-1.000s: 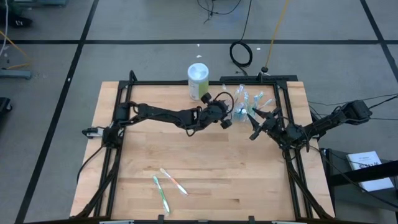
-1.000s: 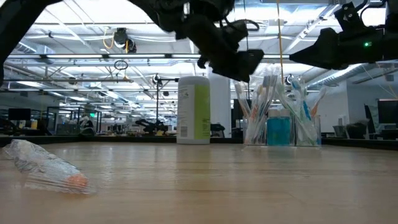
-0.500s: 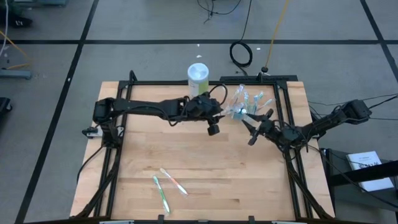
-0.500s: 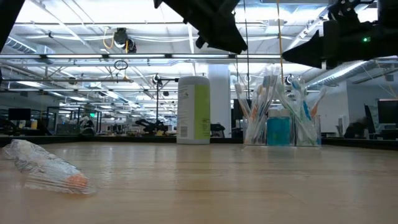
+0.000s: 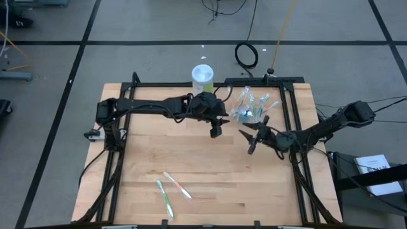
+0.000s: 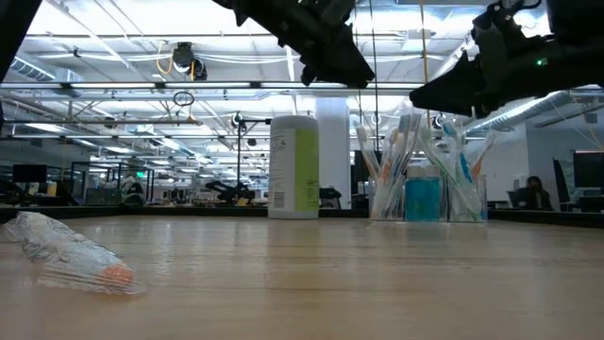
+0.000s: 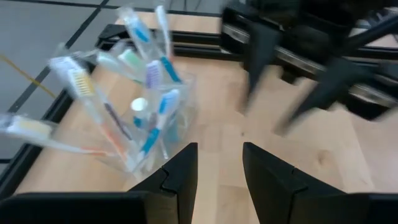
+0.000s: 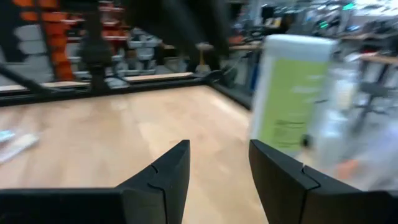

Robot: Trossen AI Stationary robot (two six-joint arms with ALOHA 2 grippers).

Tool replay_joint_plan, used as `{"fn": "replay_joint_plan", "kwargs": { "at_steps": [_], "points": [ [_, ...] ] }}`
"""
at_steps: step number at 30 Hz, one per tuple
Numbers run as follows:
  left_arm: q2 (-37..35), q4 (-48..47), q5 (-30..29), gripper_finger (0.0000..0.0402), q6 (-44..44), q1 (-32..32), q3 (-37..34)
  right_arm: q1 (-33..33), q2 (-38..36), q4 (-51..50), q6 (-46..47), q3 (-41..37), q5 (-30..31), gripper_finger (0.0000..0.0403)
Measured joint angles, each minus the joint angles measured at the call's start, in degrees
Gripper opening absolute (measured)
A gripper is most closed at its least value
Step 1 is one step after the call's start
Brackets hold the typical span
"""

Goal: Pick & Place toothbrushing station
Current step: Put the orange toothbrush into the transparent organizer

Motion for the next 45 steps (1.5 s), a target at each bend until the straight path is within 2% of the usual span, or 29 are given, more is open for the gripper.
{"fn": "replay_joint_plan", "kwargs": {
  "at_steps": [3,8,13,20,27,45],
  "points": [
    [0.0,0.2,-0.1,0.0134,-0.5,0.6,0.0,0.0,3.1,-1.3,3.0,1.8,-2.4,0.0155],
    [0.0,0.7,1.8,0.0134,-0.1,0.3,0.0,0.0,8.7,-4.4,7.6,4.1,-2.7,0.0155],
    [0.0,0.7,2.9,0.0134,1.2,0.0,0.0,0.0,13.9,-4.6,10.5,6.7,-6.9,0.0155],
    [-0.8,-1.5,2.8,0.0134,1.4,0.1,0.0,1.5,18.9,-4.6,13.1,9.6,-6.9,0.0155],
    [-4.3,-11.2,0.2,0.0134,0.9,-0.7,-0.1,2.4,19.6,-4.6,13.2,10.8,-6.9,0.0155],
    [-4.4,-10.8,-0.7,0.0134,1.3,-3.5,-0.1,1.8,19.6,-5.3,11.3,10.8,-6.9,0.0155]
  ]
}}
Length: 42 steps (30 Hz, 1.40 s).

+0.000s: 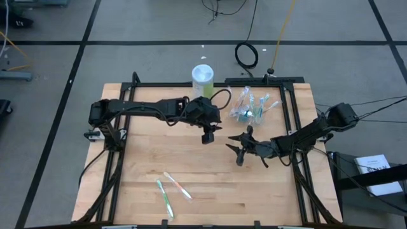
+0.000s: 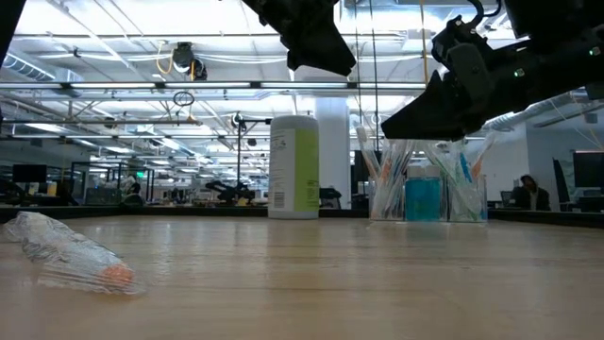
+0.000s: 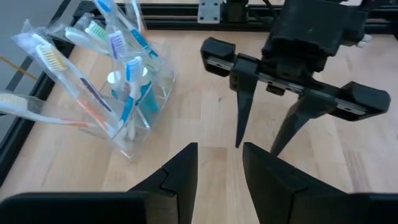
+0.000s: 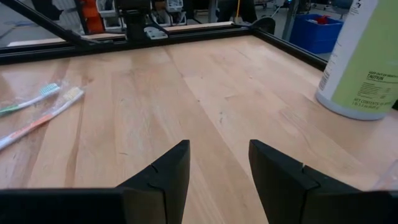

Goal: Pick & Place toothbrushing station
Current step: Put the orange toothbrush into the transparent organizer

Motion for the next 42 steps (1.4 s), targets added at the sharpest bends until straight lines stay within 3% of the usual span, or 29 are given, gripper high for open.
{"fn": "replay_joint_plan", "kwargs": {
  "at_steps": [3,8,19,29,42],
  "points": [
    [-0.5,-1.1,-0.1,0.0134,-0.4,-0.3,0.0,0.0,0.0,0.0,0.0,0.0,-0.2,0.0155],
    [-2.5,-6.3,0.0,0.0134,-0.5,-1.5,0.1,0.0,-1.2,-1.2,-1.5,0.5,-5.7,0.0155],
    [-10.6,-9.7,-0.1,0.0134,-1.3,-2.2,-0.9,1.6,-3.6,-15.8,-0.9,8.1,-6.1,0.0155],
    [-17.1,-3.3,-0.1,0.0134,-3.9,-4.8,-18.5,1.9,-2.5,-20.1,4.1,12.0,-11.8,0.0155],
    [-18.8,7.6,4.3,0.0134,-10.6,-21.3,-38.2,0.3,-2.5,-22.1,3.5,12.0,-11.8,0.0155]
  ]
}}
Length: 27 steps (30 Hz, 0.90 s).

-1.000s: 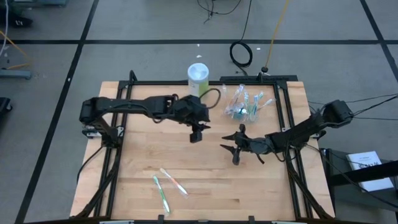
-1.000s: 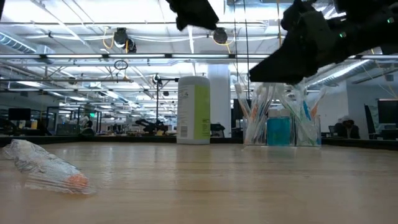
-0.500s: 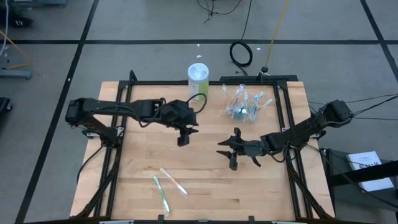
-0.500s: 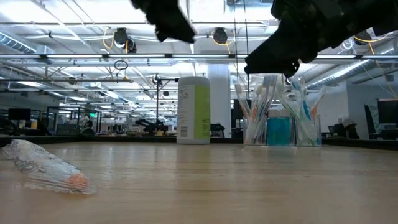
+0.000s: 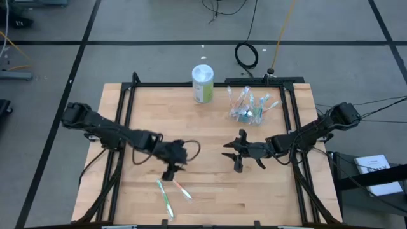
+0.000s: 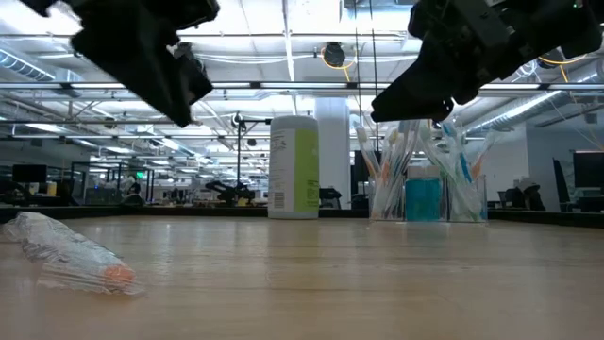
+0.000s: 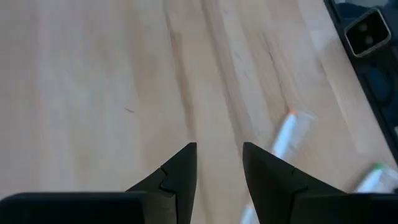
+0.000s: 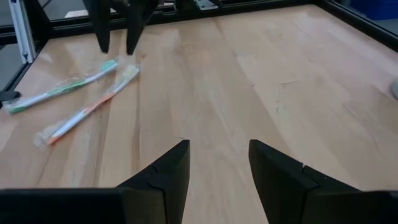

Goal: Pick & Place toothbrushing station
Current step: Put the orange toothbrush into the transparent organizer

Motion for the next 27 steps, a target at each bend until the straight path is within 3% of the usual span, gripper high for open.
{"fn": "replay_joint_plan", "kwargs": {
  "at_steps": [6,12,16,23,27],
  "points": [
    [0.1,1.5,-1.7,0.0134,-10.2,-5.5,-3.4,-1.4,0.0,0.9,-0.5,0.0,0.0,0.0155],
    [0.0,1.1,-11.4,0.0134,-18.2,-8.1,-5.7,-3.2,0.0,1.3,-1.9,0.0,-0.1,0.0155],
    [0.0,0.8,-12.6,0.0134,-23.4,-8.8,-6.3,-4.3,0.0,1.3,-3.7,0.0,-0.1,0.0155],
    [0.0,-1.2,-10.5,0.0134,-22.0,-11.6,-6.3,-6.6,0.0,1.5,-5.5,0.0,-0.2,0.0155],
    [0.1,-5.0,-13.3,0.0134,-24.1,-13.8,-6.3,-7.8,0.0,1.8,-6.3,0.0,-0.2,0.0155]
  ]
}}
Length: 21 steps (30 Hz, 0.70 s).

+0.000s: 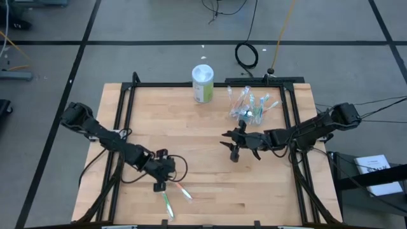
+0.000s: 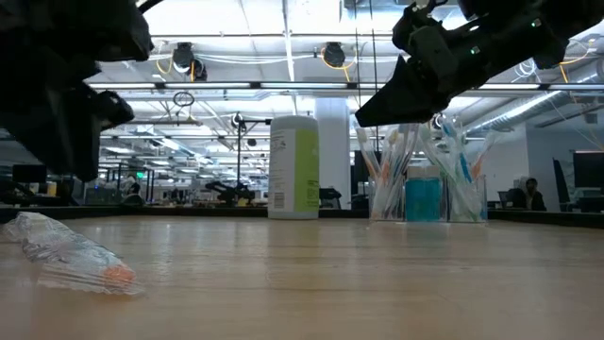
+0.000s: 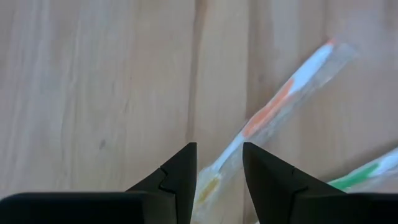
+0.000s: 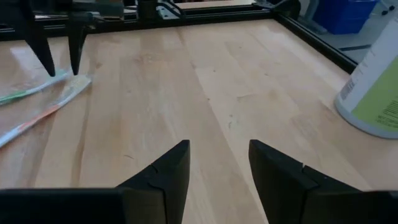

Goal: Pick & Place toothbrushing station
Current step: Put the orange toothbrush into the transparent organizer

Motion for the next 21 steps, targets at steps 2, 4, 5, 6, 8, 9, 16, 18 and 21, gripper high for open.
{"fn": "replay_joint_plan", "kwargs": {
  "at_steps": [2,4,5,6,8,9,16,18,21],
  "points": [
    [0.8,-1.1,-0.9,0.0134,-1.9,-0.7,0.0,-0.5,0.0,0.0,-0.1,0.0,0.0,0.0155],
    [1.7,-2.3,-0.8,0.0134,-3.5,-1.6,0.0,-1.0,0.0,0.0,-0.4,0.0,0.0,0.0155],
    [2.2,-2.1,-0.5,0.0134,-4.1,-1.9,0.0,-1.2,0.0,0.0,-0.4,0.0,0.0,0.0155],
    [3.0,-1.4,0.0,0.0134,-4.3,-2.2,0.0,-1.4,0.0,0.0,-0.4,0.0,0.0,0.0155],
    [4.5,-1.2,0.5,0.0134,-4.5,-3.0,0.1,-1.7,0.0,0.1,-0.5,0.0,0.0,0.0155],
    [5.1,-1.4,0.6,0.0134,-4.5,-3.3,0.0,-1.9,0.0,0.2,-0.4,0.0,0.0,0.0155],
    [8.0,-1.0,2.4,0.0134,-4.3,-4.0,0.0,-3.2,0.0,0.6,-0.2,0.0,-6.3,0.0155],
    [8.0,-1.0,2.3,0.0134,-4.4,-4.0,0.0,-3.5,0.0,1.0,-0.2,0.0,-7.6,0.0155],
    [8.0,-1.0,2.0,0.0134,-4.5,-4.0,0.0,-3.5,0.0,0.9,-0.2,0.0,-7.5,0.0155]
  ]
}}
